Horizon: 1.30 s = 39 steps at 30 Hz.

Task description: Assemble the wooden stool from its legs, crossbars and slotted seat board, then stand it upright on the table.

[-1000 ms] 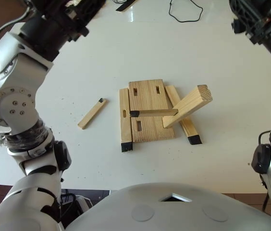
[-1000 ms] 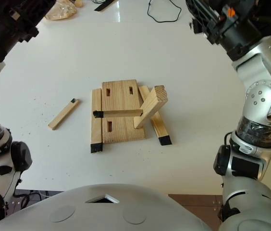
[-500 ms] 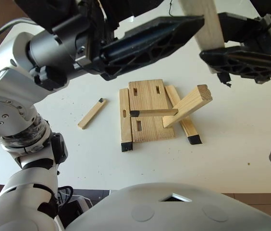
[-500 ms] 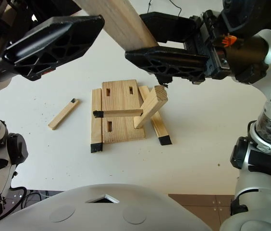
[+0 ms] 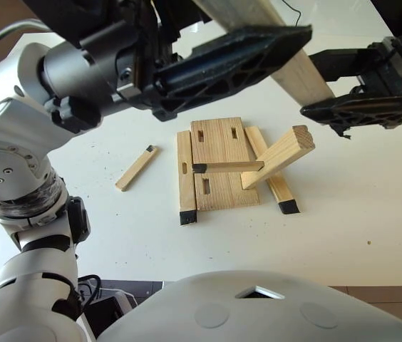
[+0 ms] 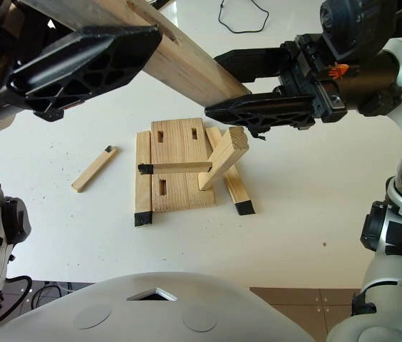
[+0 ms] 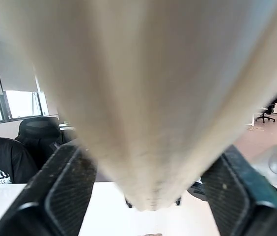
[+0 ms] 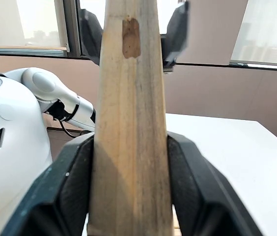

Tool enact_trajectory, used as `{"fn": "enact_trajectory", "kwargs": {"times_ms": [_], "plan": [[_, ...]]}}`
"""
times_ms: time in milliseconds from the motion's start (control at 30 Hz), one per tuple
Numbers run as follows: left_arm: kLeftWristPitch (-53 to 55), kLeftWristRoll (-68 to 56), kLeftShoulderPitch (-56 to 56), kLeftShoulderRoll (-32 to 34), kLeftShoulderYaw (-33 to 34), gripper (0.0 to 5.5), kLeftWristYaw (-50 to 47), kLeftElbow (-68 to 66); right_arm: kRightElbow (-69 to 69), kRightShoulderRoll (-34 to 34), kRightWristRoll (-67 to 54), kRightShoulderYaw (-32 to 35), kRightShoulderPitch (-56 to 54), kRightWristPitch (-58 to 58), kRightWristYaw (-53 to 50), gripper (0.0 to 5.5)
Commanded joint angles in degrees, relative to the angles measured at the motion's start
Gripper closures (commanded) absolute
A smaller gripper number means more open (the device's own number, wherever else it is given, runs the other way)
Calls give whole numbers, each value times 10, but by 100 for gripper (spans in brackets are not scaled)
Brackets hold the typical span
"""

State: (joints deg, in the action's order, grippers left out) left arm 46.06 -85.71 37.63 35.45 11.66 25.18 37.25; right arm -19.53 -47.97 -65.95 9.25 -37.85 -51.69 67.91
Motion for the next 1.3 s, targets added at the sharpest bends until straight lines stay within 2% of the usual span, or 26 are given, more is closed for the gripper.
{"fn": "enact_trajectory", "kwargs": {"times_ms": [33,133,433,533,567,767,900,1100,1300], "plan": [[-9,12,-14,16,-5,306,13,6,12,-12,39,-6,-14,27,21,347],[-14,11,-15,17,-7,346,15,5,20,-13,62,-11,-10,42,34,347],[-20,51,-37,29,-28,347,45,12,24,-22,107,-17,-1,80,69,347],[-28,67,-39,31,-31,347,52,11,29,-11,128,-20,-5,97,52,347],[-32,73,-39,31,-32,347,55,10,34,-8,136,-23,-6,102,47,310],[-53,111,-37,19,-32,347,53,-7,44,-6,161,-32,0,126,59,241],[-66,127,-21,5,-28,347,39,-28,58,-11,175,-32,4,138,74,172],[-68,189,-20,39,-28,347,71,-43,104,-11,183,-16,-2,140,75,169],[-82,262,-64,101,6,347,144,-81,145,2,192,7,14,150,43,169]]}}
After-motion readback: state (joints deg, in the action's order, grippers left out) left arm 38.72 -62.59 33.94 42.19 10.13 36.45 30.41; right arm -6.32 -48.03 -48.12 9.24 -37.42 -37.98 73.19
